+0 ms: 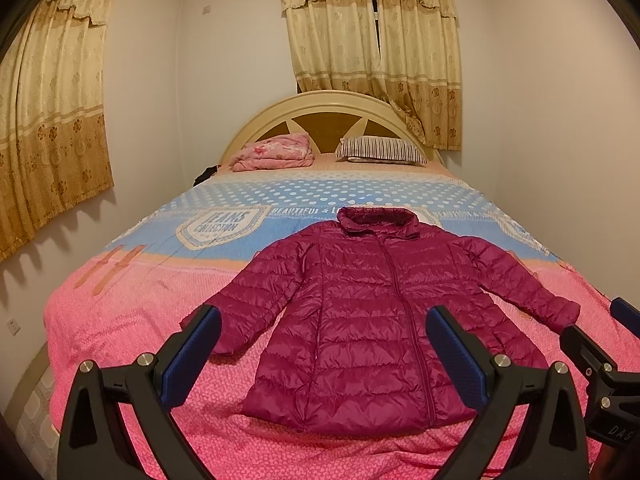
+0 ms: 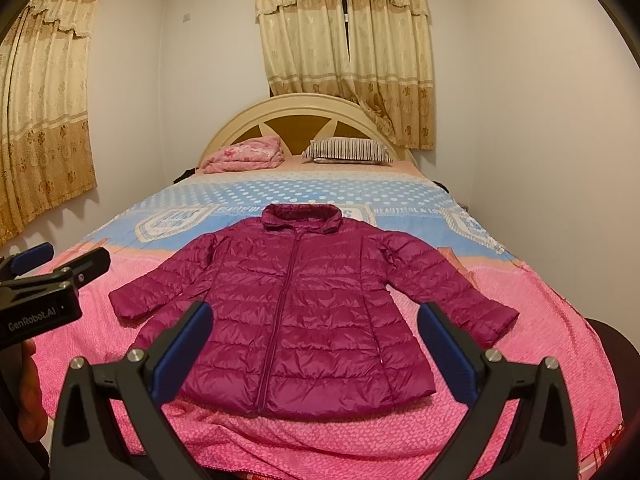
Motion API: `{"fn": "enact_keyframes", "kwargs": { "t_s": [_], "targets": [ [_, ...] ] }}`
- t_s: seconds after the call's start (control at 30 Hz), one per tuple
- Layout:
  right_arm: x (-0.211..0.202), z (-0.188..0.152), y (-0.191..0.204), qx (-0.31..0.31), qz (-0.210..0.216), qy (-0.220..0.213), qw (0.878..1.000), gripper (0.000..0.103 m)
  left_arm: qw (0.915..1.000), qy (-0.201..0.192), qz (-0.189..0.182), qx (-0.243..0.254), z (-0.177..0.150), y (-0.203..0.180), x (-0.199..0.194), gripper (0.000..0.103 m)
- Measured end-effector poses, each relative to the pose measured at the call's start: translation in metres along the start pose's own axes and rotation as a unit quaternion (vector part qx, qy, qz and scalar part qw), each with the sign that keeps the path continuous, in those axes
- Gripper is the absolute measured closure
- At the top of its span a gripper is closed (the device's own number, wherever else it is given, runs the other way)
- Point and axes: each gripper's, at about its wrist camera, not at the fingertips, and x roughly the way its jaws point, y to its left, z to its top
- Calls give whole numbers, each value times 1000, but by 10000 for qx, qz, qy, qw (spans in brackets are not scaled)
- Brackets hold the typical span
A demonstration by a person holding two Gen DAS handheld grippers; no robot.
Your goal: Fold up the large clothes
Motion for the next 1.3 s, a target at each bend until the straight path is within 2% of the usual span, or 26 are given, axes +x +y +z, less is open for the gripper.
{"fn": "enact_keyframes", "kwargs": {
  "t_s": [0.33,0.47,0.57,0.73,0.8,0.93,1.0,1.07,1.17,1.23,1.3],
  "targets": [
    [24,-9,-15,123,136,231,9996,0,9998,181,-11,35,-6,-1,27,1],
    [54,-18,-38,232,-162,442,9986,0,9995,284,89,111,-10,3,57,1],
    [79,-26,-71,585,-395,669,9953,0,9989,350,193,234,-12,2,84,1],
    [119,-37,-133,1237,-776,1027,9839,0,9980,489,264,300,-13,5,135,1],
    [129,-40,-153,1420,-913,1133,9791,5,9973,586,319,293,-12,7,160,1],
    [152,-51,-209,1968,-1325,1428,9609,10,9958,734,419,343,-10,7,197,1],
    [162,-57,-241,2313,-1568,1570,9472,15,9950,784,460,409,-8,6,214,1],
    [164,-61,-258,2541,-1643,1659,9386,16,9940,848,486,498,-8,4,229,1],
    [171,-62,-274,2639,-1682,1775,9330,22,9921,913,550,655,-8,0,250,1],
    [179,-63,-279,2638,-1638,1903,9313,28,9909,997,559,706,-8,-1,261,1],
    [188,-65,-285,2690,-1565,2058,9278,39,9898,1126,514,705,-9,-1,273,1]
  ]
}}
